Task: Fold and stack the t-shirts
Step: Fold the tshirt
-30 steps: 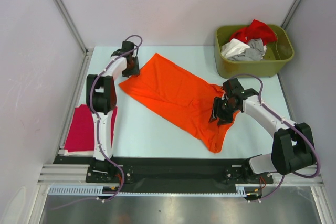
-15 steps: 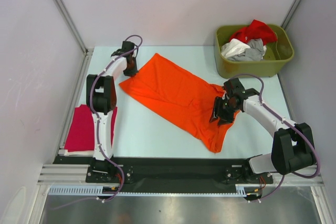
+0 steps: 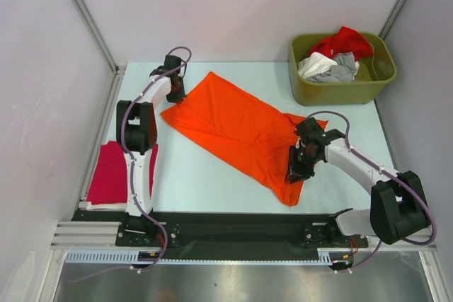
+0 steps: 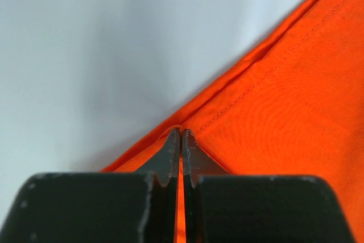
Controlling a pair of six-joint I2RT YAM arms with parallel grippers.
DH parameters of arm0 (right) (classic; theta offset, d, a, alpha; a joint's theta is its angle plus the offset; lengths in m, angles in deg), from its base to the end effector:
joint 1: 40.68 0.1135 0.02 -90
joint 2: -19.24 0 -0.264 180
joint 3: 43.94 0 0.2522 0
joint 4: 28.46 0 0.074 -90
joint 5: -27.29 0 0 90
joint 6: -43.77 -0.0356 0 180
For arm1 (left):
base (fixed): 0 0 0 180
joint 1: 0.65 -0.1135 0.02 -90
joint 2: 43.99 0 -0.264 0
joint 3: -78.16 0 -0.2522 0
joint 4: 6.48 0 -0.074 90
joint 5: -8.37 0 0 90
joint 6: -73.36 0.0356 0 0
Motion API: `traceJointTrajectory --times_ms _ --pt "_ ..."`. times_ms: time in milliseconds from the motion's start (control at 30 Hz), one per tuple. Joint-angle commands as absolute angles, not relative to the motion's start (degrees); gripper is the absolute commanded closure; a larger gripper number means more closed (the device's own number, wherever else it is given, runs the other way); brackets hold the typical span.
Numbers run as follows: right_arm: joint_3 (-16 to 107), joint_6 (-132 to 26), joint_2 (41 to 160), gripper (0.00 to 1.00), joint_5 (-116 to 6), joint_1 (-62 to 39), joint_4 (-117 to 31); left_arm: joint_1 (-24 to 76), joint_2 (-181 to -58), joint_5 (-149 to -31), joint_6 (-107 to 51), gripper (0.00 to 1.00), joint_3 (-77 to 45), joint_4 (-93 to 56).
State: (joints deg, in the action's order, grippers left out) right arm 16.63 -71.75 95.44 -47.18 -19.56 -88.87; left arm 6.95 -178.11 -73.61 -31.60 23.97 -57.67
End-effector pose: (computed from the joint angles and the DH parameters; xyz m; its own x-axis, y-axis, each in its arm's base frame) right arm 0.2074 0.0903 0.1968 -0.9925 0.0616 -0.1058 0.0223 0.9407 0.3384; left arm 0.5050 -0.0624 0.1724 -0.8408 -0.1457 -0.5214 -0.1618 0.9867 -0.0149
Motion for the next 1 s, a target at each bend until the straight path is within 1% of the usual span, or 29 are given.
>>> traceJointTrajectory --times_ms 0,33,167,267,333,433,500,567,633,733,900,967 --pt "17.37 -71.72 94.12 0.72 -46.19 -17.48 -87.58 7.00 -173.63 -72.57 -33.34 1.00 23.63 -57.16" --pt "17.72 -71.63 94.91 0.72 -45.40 -17.13 -87.57 7.00 -173.63 -72.40 -33.60 1.00 23.54 -57.16" --pt "18.16 -71.81 97.46 0.79 -46.79 -14.50 -88.27 7.00 -173.63 -72.48 -33.60 1.00 23.89 -57.24" --pt "17.99 -72.07 97.46 0.78 -47.33 -13.70 -88.27 7.00 -173.63 -72.66 -33.51 1.00 24.24 -57.33" --pt "17.55 -71.55 99.12 0.76 -45.32 -13.61 -87.48 7.00 -173.63 -72.75 -33.51 1.00 24.33 -57.33" --pt "17.28 -71.11 102.46 0.78 -44.25 -13.00 -88.27 7.00 -173.89 -73.01 -33.51 1.00 24.59 -57.25" --pt "17.54 -71.19 102.30 0.77 -44.95 -12.30 -89.67 7.00 -174.07 -73.54 -33.51 1.00 24.85 -57.33" --pt "17.98 -71.80 99.50 0.65 -47.84 -11.24 -90.99 7.00 -174.16 -73.54 -33.42 1.00 24.94 -57.42" --pt "17.90 -72.42 96.95 0.58 -49.51 -10.98 -92.22 7.00 -174.16 -73.54 -33.16 1.00 24.94 -57.33" --pt "16.93 -73.91 93.25 0.57 -50.49 -10.98 -93.89 7.00 -174.07 -73.36 -32.64 1.00 24.86 -57.33" --pt "14.73 -75.67 92.45 0.57 -49.26 -10.98 -94.69 7.00 -174.24 -73.19 -32.02 1.00 24.77 -57.42" --pt "14.38 -76.03 92.89 0.55 -49.35 -11.06 -94.43 7.00 -174.16 -73.27 -32.02 1.00 24.59 -57.33"
